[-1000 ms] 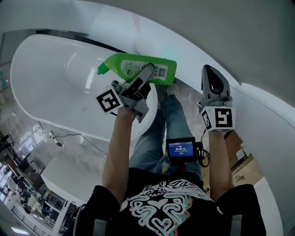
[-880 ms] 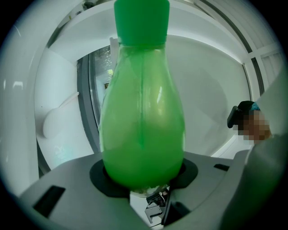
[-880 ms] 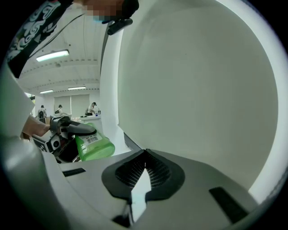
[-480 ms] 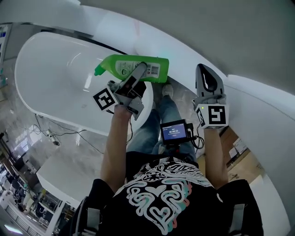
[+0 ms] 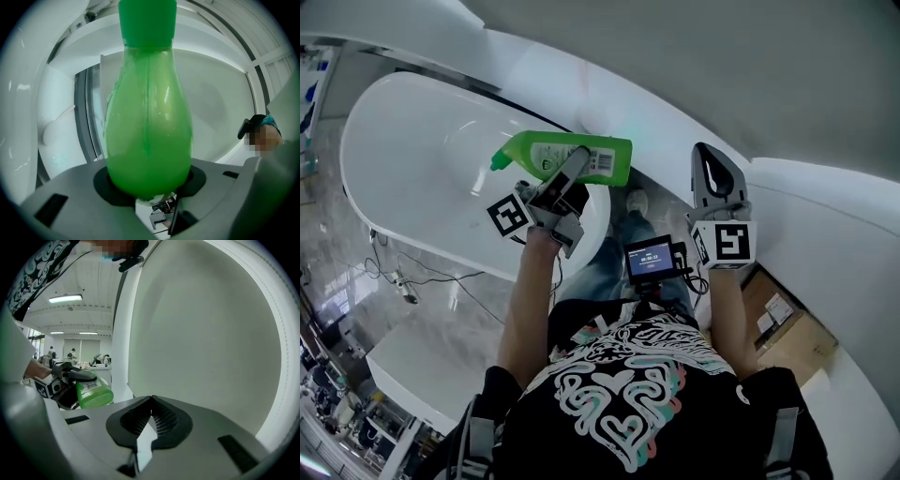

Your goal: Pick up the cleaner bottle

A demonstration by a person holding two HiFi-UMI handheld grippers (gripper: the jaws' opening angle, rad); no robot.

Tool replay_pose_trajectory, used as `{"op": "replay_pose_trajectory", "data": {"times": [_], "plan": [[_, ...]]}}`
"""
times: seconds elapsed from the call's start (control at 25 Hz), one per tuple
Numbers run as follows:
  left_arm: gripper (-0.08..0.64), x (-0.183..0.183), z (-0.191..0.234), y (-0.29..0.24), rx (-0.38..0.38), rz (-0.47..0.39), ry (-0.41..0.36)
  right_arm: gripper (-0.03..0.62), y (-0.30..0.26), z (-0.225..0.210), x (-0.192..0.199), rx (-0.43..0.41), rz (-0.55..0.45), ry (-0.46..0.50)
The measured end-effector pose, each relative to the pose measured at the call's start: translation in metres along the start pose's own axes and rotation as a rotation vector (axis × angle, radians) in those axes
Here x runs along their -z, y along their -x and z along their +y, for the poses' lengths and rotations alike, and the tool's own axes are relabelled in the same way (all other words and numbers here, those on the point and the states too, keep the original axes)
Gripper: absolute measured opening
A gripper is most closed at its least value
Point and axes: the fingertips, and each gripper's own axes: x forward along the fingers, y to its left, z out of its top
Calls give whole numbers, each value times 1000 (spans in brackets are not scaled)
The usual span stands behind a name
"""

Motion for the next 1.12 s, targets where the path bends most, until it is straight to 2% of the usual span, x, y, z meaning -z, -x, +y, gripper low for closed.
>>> {"op": "replay_pose_trajectory", "data": {"times": [0.48, 0.84, 0.96, 1.12], "plan": [[198, 4, -38, 13, 52, -31, -8, 28, 15, 17, -19, -30, -46, 13], [199, 4, -62, 15, 80, -67, -4, 28, 31, 11, -34, -4, -86, 30], [198, 5, -62, 16, 91, -76, 8, 28, 31, 11, -31, 1, -104, 14], [199, 7, -62, 17, 84, -60, -17, 27, 26, 11, -29, 6, -120, -15]]}}
